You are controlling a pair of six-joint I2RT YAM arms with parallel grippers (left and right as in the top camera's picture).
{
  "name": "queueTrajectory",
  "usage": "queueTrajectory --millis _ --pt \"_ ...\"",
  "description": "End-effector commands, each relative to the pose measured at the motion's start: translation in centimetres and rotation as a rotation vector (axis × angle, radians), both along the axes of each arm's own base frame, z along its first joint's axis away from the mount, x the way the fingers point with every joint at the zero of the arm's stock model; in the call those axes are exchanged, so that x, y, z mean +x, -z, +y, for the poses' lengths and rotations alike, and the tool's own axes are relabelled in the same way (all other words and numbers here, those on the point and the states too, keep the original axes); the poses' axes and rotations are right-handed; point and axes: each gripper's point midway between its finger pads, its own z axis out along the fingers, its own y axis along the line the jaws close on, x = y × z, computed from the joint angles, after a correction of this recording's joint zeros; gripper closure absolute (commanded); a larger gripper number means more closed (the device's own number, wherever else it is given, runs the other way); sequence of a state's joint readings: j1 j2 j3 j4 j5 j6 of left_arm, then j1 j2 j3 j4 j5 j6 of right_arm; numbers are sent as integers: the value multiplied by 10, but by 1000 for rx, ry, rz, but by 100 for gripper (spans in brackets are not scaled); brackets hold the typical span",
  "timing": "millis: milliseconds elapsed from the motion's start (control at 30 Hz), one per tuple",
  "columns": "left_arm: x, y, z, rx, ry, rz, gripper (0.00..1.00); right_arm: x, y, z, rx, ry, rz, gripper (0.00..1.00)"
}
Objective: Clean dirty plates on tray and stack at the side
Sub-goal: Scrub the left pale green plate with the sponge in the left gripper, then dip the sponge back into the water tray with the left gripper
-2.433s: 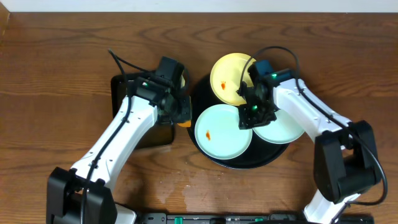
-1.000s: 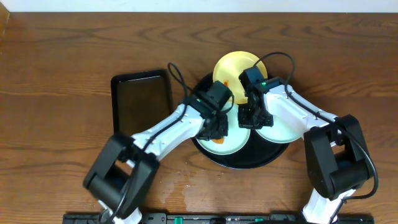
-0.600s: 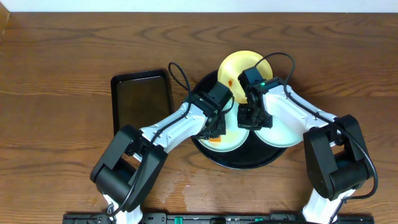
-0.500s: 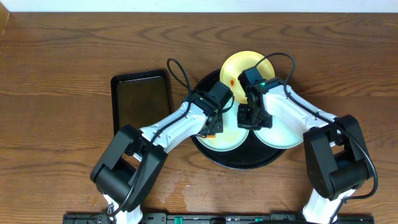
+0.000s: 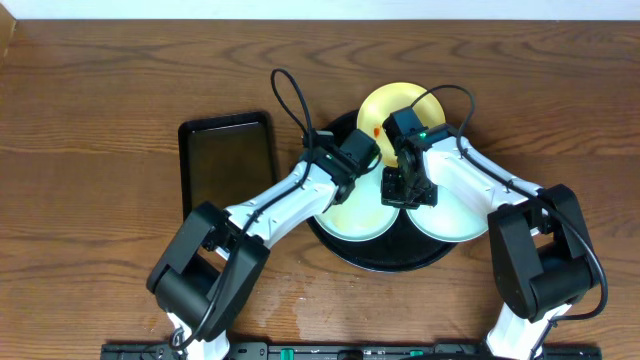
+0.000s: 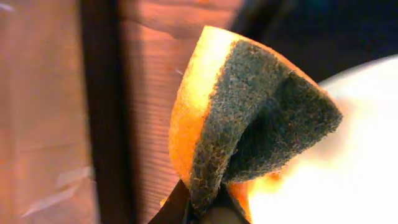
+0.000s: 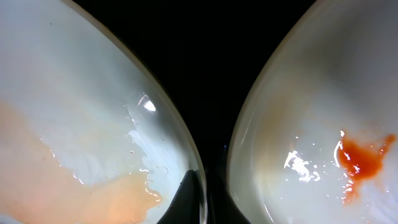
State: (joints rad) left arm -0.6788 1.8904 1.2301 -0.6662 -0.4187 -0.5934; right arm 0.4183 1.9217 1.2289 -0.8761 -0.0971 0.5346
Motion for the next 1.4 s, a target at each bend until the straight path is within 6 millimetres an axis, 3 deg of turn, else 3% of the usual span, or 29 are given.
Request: queueTrajectory --millis 0,200,333,433,567,833,933,1033,1167,1300,1367 --pt "18 -31 14 42 -29 -97 93 0 6 -18 -100 9 -9 99" --pt "8 -64 11 -153 -42 -66 92 0 6 -17 -97 -18 -11 99" --pt "4 -88 32 -277 -74 -34 92 2 6 -15 -86 -87 -22 99" --pt "0 -94 52 -329 -78 15 93 4 6 -6 -31 -209 -32 99" --pt "-8 -81 80 -346 -95 103 92 2 4 6 39 -326 -36 99" --pt "-27 -29 129 -332 -240 163 93 5 4 8 46 -321 -48 99" --pt "-34 -15 136 -332 -261 177 93 -2 3 13 86 -319 -19 81" --pt "-37 -7 137 -330 -259 179 92 -10 5 15 107 -275 13 73" --pt "-39 -4 137 -331 -259 179 92 -18 19 11 102 -223 24 75" --pt "-37 -4 128 -370 -215 188 93 -19 23 8 113 -197 27 99" --pt "-36 -5 127 -372 -212 186 93 -15 21 5 111 -190 14 99"
